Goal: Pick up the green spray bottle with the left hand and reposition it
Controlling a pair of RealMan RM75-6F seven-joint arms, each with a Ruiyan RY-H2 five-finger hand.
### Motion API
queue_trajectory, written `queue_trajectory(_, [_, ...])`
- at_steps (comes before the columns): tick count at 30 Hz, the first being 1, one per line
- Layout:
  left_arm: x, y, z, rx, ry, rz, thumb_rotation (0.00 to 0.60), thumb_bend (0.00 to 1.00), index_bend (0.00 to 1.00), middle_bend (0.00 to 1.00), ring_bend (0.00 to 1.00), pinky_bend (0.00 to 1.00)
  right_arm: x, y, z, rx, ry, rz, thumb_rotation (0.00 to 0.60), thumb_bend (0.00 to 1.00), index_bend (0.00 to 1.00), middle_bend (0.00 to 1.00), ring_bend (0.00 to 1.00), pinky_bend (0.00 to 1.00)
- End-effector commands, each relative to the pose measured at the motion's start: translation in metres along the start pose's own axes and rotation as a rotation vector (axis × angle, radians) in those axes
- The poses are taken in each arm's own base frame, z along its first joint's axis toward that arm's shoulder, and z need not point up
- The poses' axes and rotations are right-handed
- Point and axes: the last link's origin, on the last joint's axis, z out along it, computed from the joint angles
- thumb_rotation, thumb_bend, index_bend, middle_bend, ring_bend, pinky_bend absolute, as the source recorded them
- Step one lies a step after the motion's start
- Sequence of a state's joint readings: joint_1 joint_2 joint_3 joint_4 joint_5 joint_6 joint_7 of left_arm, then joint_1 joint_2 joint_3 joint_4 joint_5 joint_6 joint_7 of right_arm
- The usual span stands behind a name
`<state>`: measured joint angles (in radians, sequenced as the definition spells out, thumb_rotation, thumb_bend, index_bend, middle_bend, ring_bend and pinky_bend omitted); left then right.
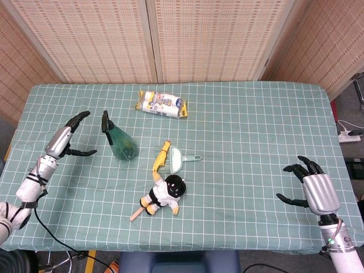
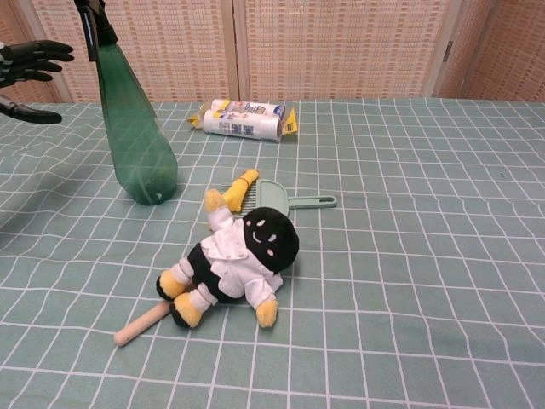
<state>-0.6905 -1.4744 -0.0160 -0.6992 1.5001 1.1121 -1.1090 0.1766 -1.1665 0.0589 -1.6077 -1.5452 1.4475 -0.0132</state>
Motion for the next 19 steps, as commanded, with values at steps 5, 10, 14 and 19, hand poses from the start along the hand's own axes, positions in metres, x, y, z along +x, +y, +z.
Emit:
queue_trajectory(5, [0.059,-0.032,-0.076,0.458,0.076,0.105,0.6,0.19,0.0,0.0,0.0,0.0,0.001,0.003,-0.002,0.03,-0.004,0.019,0.6,0.0,0.36,0.38,0.14,0.23])
queue_trajectory(10, [0.067,0.026,-0.134,0.564,0.135,0.492,0.6,0.22,0.0,0.0,0.0,0.0,0.001,0.003,-0.001,0.045,-0.015,0.028,0.6,0.0,0.36,0.38,0.14,0.23])
queue_trajectory(14, [0.033,0.052,-0.154,0.444,0.16,0.729,0.6,0.22,0.0,0.0,0.0,0.0,0.0,0.003,0.0,0.047,-0.021,0.018,0.6,0.0,0.36,0.38,0.14,0.23])
queue_trajectory(19, [0.006,0.053,-0.157,0.457,0.024,0.768,0.6,0.22,0.0,0.0,0.0,0.0,0.001,0.003,0.0,0.044,-0.025,0.029,0.6,0.0,0.37,0.38,0.14,0.23])
